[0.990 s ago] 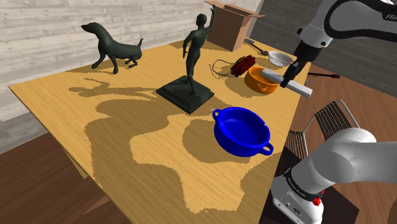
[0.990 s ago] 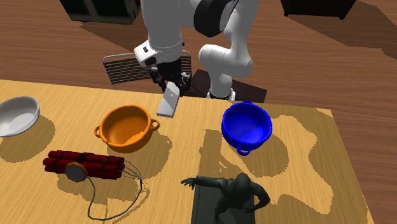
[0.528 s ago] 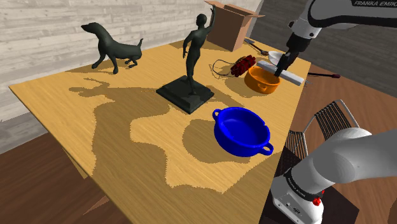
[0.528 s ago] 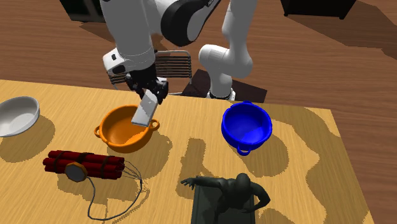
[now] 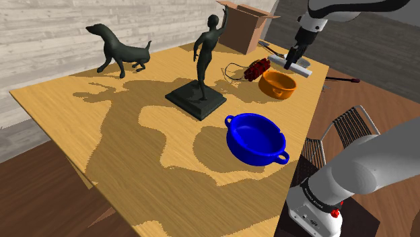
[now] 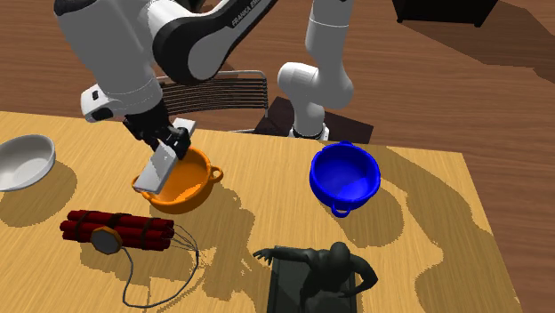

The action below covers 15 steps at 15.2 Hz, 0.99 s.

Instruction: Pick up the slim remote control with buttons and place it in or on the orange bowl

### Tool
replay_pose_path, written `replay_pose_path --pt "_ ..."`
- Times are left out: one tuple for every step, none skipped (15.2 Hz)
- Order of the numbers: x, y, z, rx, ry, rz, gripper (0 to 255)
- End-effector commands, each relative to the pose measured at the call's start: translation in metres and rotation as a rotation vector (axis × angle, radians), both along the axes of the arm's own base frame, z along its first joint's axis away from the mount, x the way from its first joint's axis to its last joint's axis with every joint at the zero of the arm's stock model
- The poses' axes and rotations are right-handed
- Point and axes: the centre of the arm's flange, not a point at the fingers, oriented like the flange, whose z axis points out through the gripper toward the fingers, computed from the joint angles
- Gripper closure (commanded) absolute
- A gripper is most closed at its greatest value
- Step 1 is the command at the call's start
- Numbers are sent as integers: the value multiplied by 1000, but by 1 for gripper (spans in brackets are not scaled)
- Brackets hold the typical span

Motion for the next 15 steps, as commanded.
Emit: replay_pose_path --pt "11 -8 -7 -1 0 1 255" --pt "11 -8 -12 -1 0 1 255" --pt "11 -8 -18 -1 0 1 255" --pt "11 -8 -23 -1 0 1 255" --pt "11 -8 -28 -1 0 1 255" --pt "11 -8 -33 -1 0 1 255" --pt "11 -8 -39 -1 0 1 255" --pt "11 -8 -44 -1 0 1 255" --pt "11 -8 -49 -1 0 1 255" --pt "11 -8 -55 -1 0 1 255" --pt "11 -8 -60 -1 0 1 255" --pt "11 -8 -65 -1 0 1 255" --pt "11 -8 -73 -1 0 1 255" --pt "11 -8 -73 -1 0 1 255" --pt "11 -8 -73 -1 0 1 255"
